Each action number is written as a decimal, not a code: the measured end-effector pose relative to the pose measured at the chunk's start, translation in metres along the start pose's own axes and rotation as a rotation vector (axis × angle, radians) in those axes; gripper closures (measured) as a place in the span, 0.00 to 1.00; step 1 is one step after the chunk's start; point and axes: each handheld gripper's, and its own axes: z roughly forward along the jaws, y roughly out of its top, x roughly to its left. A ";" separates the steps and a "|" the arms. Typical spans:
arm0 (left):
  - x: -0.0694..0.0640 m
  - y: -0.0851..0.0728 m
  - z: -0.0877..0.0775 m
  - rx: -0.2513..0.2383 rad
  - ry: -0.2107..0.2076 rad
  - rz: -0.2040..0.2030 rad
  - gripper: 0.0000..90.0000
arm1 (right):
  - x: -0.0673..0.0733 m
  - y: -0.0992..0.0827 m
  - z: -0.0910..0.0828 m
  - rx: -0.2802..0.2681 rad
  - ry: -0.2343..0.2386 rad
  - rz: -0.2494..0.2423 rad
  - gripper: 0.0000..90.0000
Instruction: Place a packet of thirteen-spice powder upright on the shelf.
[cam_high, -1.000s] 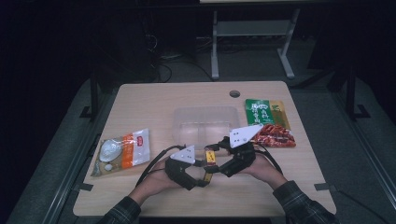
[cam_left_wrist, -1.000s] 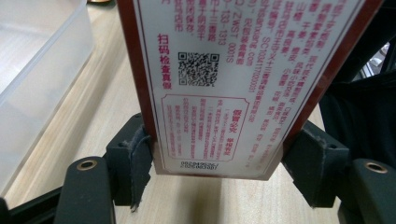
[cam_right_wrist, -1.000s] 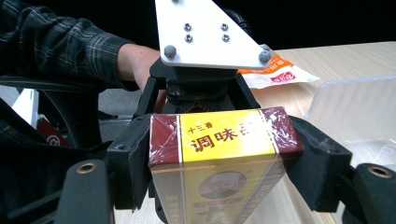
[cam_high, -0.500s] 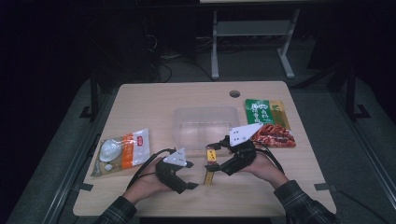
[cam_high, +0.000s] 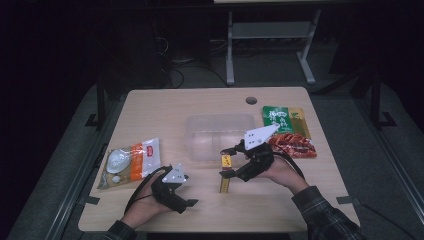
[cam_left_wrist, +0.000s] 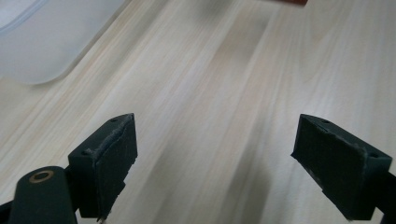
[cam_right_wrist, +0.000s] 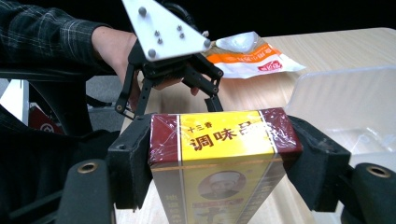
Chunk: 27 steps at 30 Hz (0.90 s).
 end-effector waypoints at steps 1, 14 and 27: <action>0.000 0.000 0.000 0.000 0.000 0.000 0.14 | -0.002 0.002 0.000 -0.004 0.005 -0.002 0.34; 0.005 -0.002 -0.004 -0.002 0.020 0.015 0.15 | -0.032 0.036 -0.004 -0.005 -0.021 -0.045 0.34; 0.005 -0.003 -0.003 -0.020 -0.008 -0.016 0.15 | -0.067 0.061 -0.004 0.007 -0.042 -0.077 0.34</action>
